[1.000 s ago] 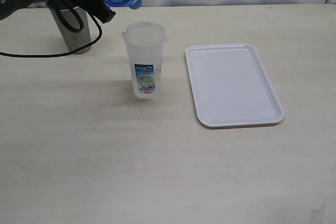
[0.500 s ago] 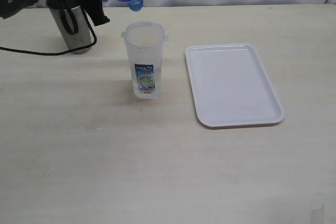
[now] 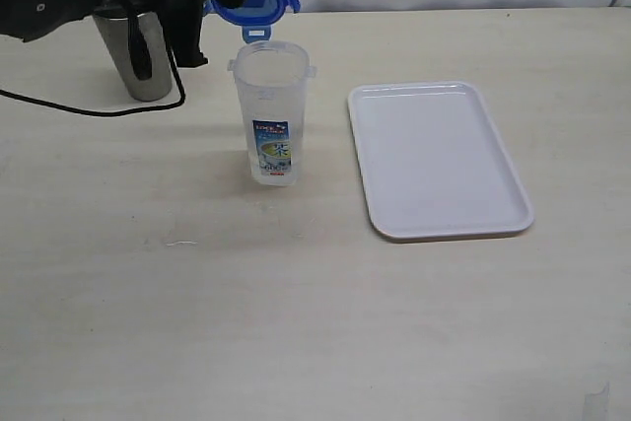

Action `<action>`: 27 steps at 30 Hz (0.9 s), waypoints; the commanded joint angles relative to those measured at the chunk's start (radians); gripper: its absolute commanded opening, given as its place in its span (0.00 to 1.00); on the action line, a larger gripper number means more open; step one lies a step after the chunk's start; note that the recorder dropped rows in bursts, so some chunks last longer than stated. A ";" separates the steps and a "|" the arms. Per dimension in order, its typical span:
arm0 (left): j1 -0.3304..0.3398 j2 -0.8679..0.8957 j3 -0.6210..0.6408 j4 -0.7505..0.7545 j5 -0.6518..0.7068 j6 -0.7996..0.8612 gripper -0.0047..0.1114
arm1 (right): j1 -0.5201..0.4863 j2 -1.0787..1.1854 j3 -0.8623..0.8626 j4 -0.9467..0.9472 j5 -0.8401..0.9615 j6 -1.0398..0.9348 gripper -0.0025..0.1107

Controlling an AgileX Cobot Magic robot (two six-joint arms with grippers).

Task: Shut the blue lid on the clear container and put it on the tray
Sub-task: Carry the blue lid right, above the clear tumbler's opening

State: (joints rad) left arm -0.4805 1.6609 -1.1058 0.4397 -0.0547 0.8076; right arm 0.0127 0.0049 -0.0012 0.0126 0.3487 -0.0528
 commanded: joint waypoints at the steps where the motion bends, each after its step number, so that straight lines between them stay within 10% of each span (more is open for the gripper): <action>1: 0.001 -0.027 -0.020 -0.152 -0.054 -0.001 0.04 | 0.002 -0.005 0.001 0.003 -0.002 -0.007 0.06; 8: 0.008 -0.025 -0.099 -0.318 0.032 -0.001 0.04 | 0.002 -0.005 0.001 0.003 -0.002 -0.007 0.06; 17: -0.028 -0.025 -0.115 -0.059 0.158 -0.038 0.04 | 0.002 -0.005 0.001 0.003 -0.002 -0.007 0.06; 23: -0.026 -0.025 -0.115 0.545 0.317 -0.489 0.04 | 0.002 -0.005 0.001 0.003 -0.002 -0.007 0.06; 27: -0.065 -0.019 -0.115 1.244 0.712 -1.302 0.04 | 0.002 -0.005 0.001 0.003 -0.002 -0.007 0.06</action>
State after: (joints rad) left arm -0.5254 1.6457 -1.2153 1.2671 0.4283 0.0000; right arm 0.0127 0.0049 -0.0012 0.0126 0.3487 -0.0528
